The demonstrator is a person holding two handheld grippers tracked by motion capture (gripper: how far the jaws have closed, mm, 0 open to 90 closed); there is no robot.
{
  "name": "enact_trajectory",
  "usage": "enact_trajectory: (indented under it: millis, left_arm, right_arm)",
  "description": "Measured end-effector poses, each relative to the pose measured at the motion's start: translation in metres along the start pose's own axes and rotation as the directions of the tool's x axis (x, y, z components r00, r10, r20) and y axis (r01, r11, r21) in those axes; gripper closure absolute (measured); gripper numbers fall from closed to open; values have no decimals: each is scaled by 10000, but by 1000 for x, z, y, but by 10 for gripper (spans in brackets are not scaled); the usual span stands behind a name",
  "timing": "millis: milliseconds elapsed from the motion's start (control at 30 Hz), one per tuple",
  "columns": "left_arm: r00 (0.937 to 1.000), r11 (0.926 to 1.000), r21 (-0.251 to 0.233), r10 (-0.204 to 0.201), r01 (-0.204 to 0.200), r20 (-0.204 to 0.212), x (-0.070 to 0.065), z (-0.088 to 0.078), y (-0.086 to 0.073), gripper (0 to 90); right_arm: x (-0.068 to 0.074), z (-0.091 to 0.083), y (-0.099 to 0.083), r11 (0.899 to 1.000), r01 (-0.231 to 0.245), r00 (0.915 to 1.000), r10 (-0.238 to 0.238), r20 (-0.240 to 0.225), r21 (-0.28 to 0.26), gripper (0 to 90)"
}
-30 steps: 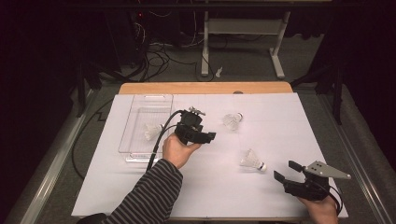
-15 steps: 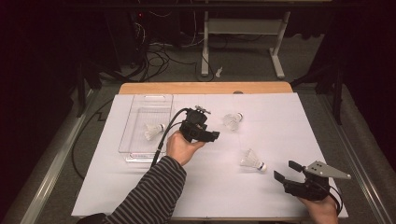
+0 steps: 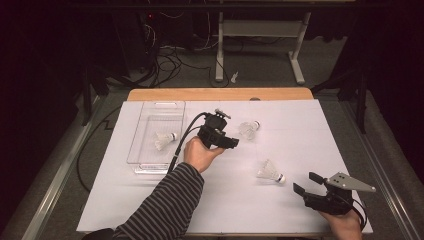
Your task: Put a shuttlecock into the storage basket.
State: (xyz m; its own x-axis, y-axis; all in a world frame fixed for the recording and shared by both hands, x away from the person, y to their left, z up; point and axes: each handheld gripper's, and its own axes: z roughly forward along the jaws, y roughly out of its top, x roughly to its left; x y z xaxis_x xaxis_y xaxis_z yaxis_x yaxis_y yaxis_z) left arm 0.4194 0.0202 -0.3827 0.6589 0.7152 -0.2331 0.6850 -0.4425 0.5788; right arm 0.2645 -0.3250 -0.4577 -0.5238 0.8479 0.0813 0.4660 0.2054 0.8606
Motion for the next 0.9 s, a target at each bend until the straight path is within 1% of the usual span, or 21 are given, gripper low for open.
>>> enact_trajectory:
  millis: [300,733,900]
  left_arm:
    - [10000,9999,131,53,-53,1,-2,9,11,430]
    - [10000,9993,366,0,1,-42,-1,21,21,438]
    - [10000,9991,425,52,-48,-72,-2,25,25,444]
  right_arm:
    - [0,0,0,10000,-2,10000,2,1,-4,268]
    - [0,0,0,10000,28,10000,-28,5,-5,268]
    - [0,0,0,10000,38,10000,-38,0,-12,269]
